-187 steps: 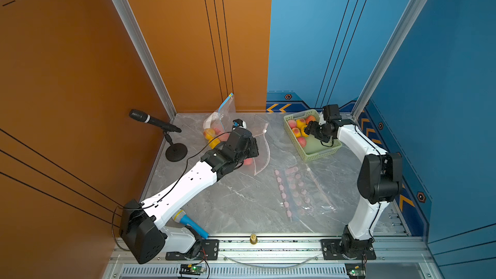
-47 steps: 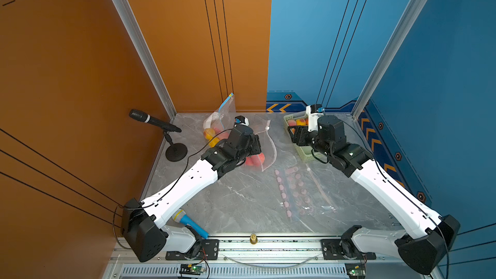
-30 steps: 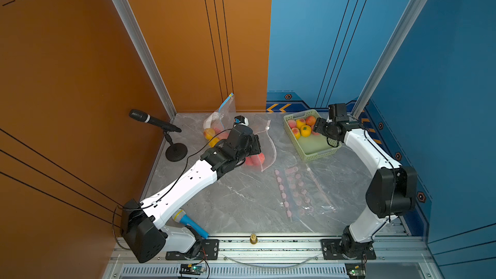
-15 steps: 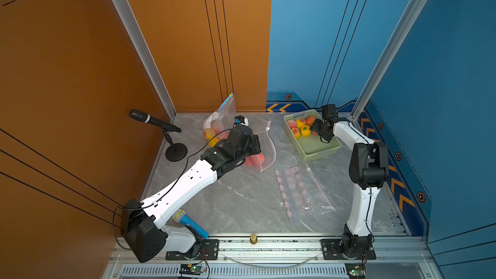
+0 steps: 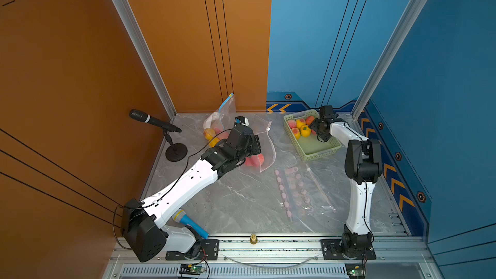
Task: Place the peach in a zip-top bag and seal the zipper
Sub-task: Pick up the peach from the basket.
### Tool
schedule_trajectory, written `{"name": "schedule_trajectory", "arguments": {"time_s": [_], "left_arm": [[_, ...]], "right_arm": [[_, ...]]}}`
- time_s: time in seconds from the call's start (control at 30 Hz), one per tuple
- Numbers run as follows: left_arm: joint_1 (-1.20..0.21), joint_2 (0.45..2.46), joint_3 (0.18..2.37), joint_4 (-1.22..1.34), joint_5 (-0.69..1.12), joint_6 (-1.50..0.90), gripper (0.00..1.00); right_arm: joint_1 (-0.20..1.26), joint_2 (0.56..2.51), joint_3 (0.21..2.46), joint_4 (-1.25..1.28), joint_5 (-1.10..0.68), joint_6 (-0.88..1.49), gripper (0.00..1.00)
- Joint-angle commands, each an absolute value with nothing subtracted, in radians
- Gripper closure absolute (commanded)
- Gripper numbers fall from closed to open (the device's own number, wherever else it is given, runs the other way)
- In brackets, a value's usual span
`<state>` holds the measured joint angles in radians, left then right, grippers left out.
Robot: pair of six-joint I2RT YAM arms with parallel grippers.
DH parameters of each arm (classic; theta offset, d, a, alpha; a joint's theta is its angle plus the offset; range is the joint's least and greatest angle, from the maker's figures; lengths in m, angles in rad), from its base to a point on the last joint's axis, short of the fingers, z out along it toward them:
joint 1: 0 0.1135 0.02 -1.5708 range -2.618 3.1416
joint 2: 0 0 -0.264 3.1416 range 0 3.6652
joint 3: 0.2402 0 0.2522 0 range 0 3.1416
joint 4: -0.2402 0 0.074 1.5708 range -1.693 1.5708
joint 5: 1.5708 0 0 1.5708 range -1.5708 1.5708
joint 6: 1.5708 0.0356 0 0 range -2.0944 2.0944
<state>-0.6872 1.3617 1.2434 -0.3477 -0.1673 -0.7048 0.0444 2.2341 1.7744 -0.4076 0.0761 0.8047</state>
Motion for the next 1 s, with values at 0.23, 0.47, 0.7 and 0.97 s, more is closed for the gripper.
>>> {"name": "schedule_trajectory", "arguments": {"time_s": [0.23, 0.47, 0.7, 0.97], "left_arm": [[-0.678, 1.376, 1.229, -0.331, -0.146, -0.696, 1.0], [-0.675, 1.378, 1.232, -0.331, -0.148, -0.695, 1.0], [-0.673, 1.381, 1.235, -0.331, -0.145, -0.693, 1.0], [-0.673, 1.378, 1.236, -0.326, -0.146, -0.693, 1.0]], "right_arm": [[0.032, 2.332, 1.892, -0.374, 0.074, 0.892, 0.16], [0.028, 2.334, 1.869, -0.373, 0.074, 0.896, 0.29], [0.027, 2.269, 1.803, -0.336, 0.081, 0.867, 0.47], [0.032, 2.116, 1.663, -0.305, 0.057, 0.806, 0.54]]}}
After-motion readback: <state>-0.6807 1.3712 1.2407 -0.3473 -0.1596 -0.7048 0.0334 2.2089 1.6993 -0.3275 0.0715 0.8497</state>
